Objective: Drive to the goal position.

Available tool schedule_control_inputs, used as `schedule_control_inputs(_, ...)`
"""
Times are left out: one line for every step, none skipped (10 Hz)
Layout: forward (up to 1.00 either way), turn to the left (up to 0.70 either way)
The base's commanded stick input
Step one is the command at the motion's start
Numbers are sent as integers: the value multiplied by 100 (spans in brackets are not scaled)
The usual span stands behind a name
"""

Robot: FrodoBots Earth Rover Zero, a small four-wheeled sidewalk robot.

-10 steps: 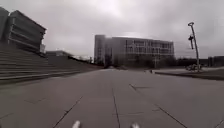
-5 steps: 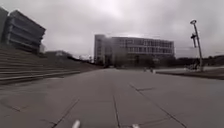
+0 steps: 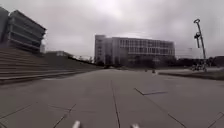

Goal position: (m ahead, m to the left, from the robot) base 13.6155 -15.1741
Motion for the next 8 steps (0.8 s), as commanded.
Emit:
schedule_control_inputs(70,0)
schedule_control_inputs(70,0)
schedule_control_inputs(70,0)
schedule_control_inputs(70,0)
schedule_control_inputs(70,0)
schedule_control_inputs(70,0)
schedule_control_inputs(70,0)
schedule_control_inputs(70,0)
